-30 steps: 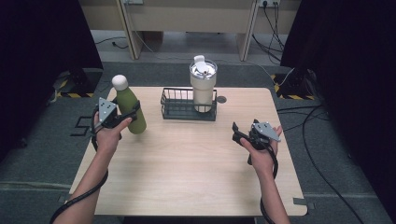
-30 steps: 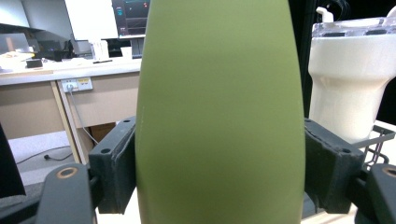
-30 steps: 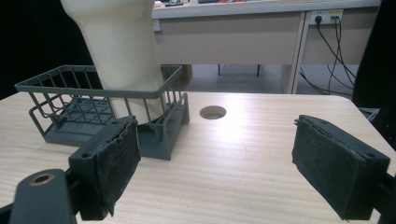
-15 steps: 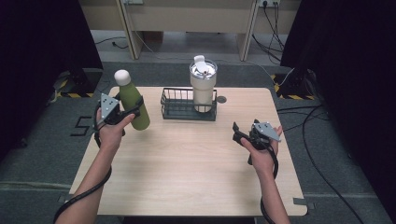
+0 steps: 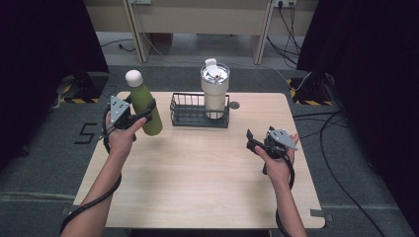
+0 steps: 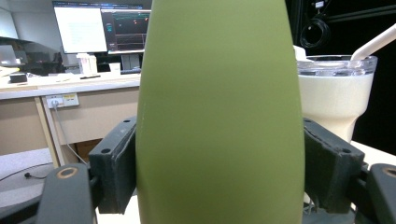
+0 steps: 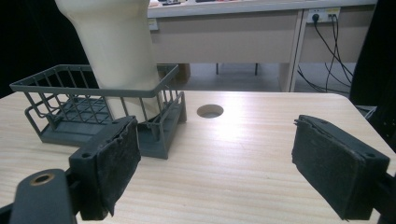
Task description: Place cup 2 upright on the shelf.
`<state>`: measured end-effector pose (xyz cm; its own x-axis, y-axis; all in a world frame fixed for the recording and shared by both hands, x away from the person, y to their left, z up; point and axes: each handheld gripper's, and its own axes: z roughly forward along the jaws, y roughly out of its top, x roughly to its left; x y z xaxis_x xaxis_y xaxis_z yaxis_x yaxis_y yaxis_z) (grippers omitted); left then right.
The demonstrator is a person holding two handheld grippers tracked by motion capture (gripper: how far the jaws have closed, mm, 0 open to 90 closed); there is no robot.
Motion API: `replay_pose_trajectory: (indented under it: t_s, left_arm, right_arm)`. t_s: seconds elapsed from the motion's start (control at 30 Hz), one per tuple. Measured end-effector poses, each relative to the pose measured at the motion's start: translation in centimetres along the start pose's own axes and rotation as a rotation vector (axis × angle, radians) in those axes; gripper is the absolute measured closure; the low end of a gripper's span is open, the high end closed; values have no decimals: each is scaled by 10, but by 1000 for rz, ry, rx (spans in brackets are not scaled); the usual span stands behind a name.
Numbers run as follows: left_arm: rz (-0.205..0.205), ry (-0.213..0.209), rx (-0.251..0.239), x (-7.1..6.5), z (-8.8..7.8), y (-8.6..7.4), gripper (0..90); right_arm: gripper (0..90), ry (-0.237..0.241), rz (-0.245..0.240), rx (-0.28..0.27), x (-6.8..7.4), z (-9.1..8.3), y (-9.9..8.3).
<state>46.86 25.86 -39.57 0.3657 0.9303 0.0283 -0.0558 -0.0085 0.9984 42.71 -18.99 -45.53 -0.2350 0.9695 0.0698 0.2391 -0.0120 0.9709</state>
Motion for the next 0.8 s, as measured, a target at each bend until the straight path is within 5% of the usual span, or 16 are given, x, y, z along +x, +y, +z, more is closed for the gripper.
replay_pose_trajectory:
  t_s: [0.8]
  left_arm:
    - [-2, -34, -20, -13, 13, 12, 231]
  right_arm:
    - [152, -11, 7, 6, -1, 0, 0]
